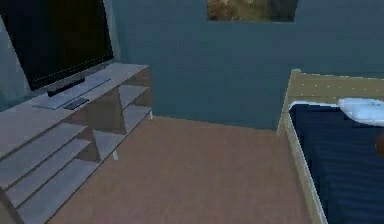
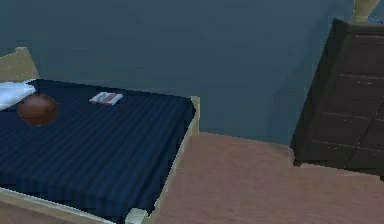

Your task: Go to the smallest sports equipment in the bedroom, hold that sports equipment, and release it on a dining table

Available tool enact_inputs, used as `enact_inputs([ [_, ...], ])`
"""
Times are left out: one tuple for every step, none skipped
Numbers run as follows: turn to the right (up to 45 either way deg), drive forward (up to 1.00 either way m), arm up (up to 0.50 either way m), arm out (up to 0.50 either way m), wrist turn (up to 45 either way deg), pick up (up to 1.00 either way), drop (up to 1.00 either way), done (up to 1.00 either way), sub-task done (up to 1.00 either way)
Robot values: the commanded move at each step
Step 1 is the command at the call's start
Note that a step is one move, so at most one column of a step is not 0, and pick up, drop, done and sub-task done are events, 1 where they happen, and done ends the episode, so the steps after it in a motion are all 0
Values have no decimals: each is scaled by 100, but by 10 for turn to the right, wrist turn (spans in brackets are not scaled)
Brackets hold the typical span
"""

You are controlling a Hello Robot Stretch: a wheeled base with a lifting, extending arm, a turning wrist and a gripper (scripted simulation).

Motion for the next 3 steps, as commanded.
enact_inputs([
  [60, 0, 0, 0, 0, 0, 0, 0, 0],
  [0, 100, 0, 0, 0, 0, 0, 0, 0],
  [240, 0, 0, 0, 0, 0, 0, 0, 0],
])
